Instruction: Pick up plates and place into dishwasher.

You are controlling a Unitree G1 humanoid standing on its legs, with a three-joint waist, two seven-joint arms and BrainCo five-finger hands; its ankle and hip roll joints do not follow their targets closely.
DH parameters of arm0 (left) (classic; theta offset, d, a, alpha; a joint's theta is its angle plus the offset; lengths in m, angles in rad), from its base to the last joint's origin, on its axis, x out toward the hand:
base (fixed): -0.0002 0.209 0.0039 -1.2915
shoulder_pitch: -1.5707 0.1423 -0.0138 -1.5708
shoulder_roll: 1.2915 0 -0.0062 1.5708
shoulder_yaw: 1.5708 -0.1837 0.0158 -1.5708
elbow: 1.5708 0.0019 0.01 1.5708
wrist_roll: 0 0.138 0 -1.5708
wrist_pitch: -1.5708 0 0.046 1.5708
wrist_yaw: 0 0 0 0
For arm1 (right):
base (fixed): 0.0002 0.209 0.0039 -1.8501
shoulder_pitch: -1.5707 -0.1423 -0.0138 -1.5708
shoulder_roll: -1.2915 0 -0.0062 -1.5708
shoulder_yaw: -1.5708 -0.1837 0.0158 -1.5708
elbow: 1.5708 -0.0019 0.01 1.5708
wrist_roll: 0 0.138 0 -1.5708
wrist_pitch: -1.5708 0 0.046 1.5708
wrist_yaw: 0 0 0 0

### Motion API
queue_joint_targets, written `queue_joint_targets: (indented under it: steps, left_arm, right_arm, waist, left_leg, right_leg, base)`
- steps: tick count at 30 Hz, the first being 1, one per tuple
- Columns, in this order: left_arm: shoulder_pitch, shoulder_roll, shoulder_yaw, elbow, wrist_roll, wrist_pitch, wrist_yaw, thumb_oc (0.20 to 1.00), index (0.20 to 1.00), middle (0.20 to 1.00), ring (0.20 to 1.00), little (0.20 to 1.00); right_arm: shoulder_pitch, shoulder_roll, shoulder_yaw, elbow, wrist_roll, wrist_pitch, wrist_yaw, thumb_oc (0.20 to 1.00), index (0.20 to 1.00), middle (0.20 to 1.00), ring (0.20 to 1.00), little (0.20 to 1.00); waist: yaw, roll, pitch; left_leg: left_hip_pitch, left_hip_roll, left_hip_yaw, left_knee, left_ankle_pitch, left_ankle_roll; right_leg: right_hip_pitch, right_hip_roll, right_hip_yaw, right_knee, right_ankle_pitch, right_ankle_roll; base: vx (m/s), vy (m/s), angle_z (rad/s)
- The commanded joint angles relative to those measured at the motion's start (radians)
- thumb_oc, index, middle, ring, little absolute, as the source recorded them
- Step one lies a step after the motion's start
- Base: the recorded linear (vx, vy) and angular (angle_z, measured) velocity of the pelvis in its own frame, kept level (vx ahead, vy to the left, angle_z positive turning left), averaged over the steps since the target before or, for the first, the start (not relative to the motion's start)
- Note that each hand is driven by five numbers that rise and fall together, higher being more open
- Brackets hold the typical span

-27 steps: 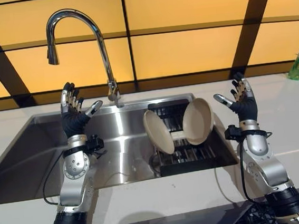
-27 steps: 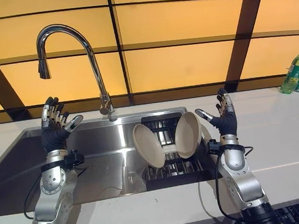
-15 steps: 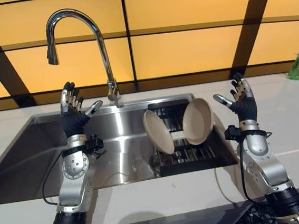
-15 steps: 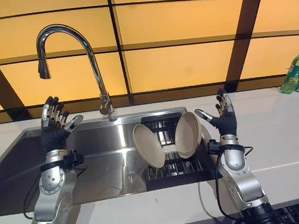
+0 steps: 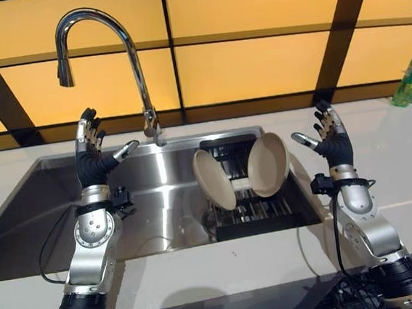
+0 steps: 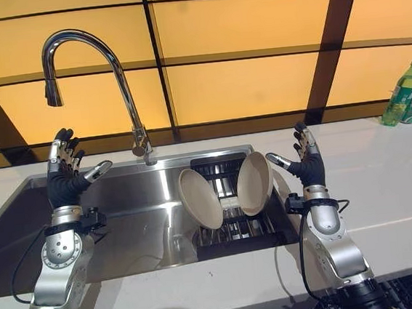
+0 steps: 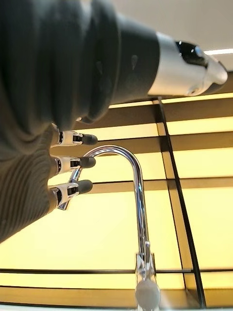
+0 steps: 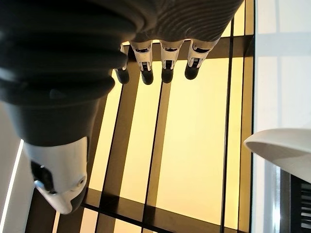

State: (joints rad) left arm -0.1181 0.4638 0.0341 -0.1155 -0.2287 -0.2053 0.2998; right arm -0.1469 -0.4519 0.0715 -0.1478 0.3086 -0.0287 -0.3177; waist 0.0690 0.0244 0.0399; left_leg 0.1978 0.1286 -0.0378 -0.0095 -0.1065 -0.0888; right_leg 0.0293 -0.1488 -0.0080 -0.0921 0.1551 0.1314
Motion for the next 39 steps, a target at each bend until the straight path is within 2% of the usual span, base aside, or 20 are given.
queue_joint_targets:
  steps: [1,2,8,18,25,31,34,39]
  left_arm:
    - [-0.072,0.098,0.036,0.036,0.119,-0.038,0.008,1.0,1.0,1.0,1.0,1.0]
    - [-0.078,0.115,0.035,0.049,0.18,-0.042,0.014,1.0,1.0,1.0,1.0,1.0]
    - [-0.09,0.244,0.036,0.132,0.329,-0.047,0.003,1.0,1.0,1.0,1.0,1.0]
    - [-0.104,0.458,-0.008,0.252,0.586,-0.136,0.068,1.0,1.0,1.0,1.0,1.0]
    - [-0.128,0.575,-0.096,0.284,0.766,-0.189,0.109,1.0,1.0,1.0,1.0,1.0]
    - [-0.164,0.621,-0.175,0.284,0.87,-0.232,0.17,1.0,1.0,1.0,1.0,1.0]
    - [-0.18,0.633,-0.216,0.284,0.967,-0.26,0.237,1.0,1.0,1.0,1.0,1.0]
    - [-0.234,0.642,-0.316,0.28,1.063,-0.252,0.317,1.0,1.0,1.0,1.0,1.0]
  right_arm:
    - [-0.063,-0.035,-0.024,-0.036,0.031,-0.031,0.0,1.0,1.0,1.0,1.0,1.0]
    - [-0.059,-0.043,-0.031,-0.037,0.036,-0.026,0.007,1.0,1.0,1.0,1.0,1.0]
    - [-0.02,-0.072,-0.06,-0.044,0.065,-0.013,0.03,1.0,1.0,1.0,1.0,1.0]
    - [0.02,-0.123,-0.072,-0.033,0.105,-0.016,0.052,1.0,1.0,1.0,1.0,1.0]
    - [0.03,-0.161,-0.082,-0.013,0.138,-0.029,0.081,1.0,1.0,1.0,1.0,1.0]
    - [0.03,-0.18,-0.077,0.001,0.143,-0.034,0.093,1.0,1.0,1.0,1.0,1.0]
    - [0.029,-0.189,-0.074,0.007,0.146,-0.032,0.1,1.0,1.0,1.0,1.0,1.0]
    - [0.011,-0.215,-0.058,0.009,0.154,-0.021,0.104,1.0,1.0,1.0,1.0,1.0]
  waist:
    - [-0.024,-0.025,-0.008]
    - [-0.031,-0.021,-0.013]
    - [-0.061,0.002,-0.032]
    - [-0.095,0.018,-0.027]
    - [-0.119,0.027,-0.013]
    - [-0.134,0.037,0.001]
    - [-0.144,0.042,0.007]
    - [-0.165,0.052,0.024]
  left_leg:
    - [-0.116,-0.078,0.0,0.025,0.092,0.014]
    - [-0.106,-0.077,0.005,0.005,0.096,0.012]
    - [-0.069,-0.083,0.029,-0.05,0.099,0.016]
    - [-0.05,-0.106,0.063,-0.075,0.081,0.045]
    - [-0.049,-0.114,0.084,-0.076,0.063,0.055]
    - [-0.048,-0.123,0.096,-0.078,0.058,0.062]
    - [-0.047,-0.126,0.102,-0.078,0.055,0.063]
    - [-0.052,-0.129,0.114,-0.077,0.057,0.063]
  right_leg:
    - [0.094,0.073,-0.064,0.041,-0.152,-0.078]
    - [0.097,0.068,-0.066,0.039,-0.153,-0.074]
    - [0.092,0.051,-0.051,0.039,-0.153,-0.05]
    - [0.072,0.024,-0.02,0.029,-0.128,-0.022]
    - [0.056,0.007,-0.003,0.029,-0.121,-0.006]
    - [0.048,-0.003,0.006,0.031,-0.117,0.004]
    - [0.043,-0.01,0.011,0.035,-0.115,0.008]
    - [0.025,-0.016,0.026,0.046,-0.112,0.012]
  base:
    - [0.11,0.199,-0.09]
    - [0.12,0.176,-0.03]
    - [0.13,0.143,-0.05]
    - [0.09,0.097,-0.07]
    - [0.06,0.069,-0.06]
    - [0.05,0.065,-0.06]
    - [0.06,0.052,-0.07]
    - [0.05,0.07,-0.03]
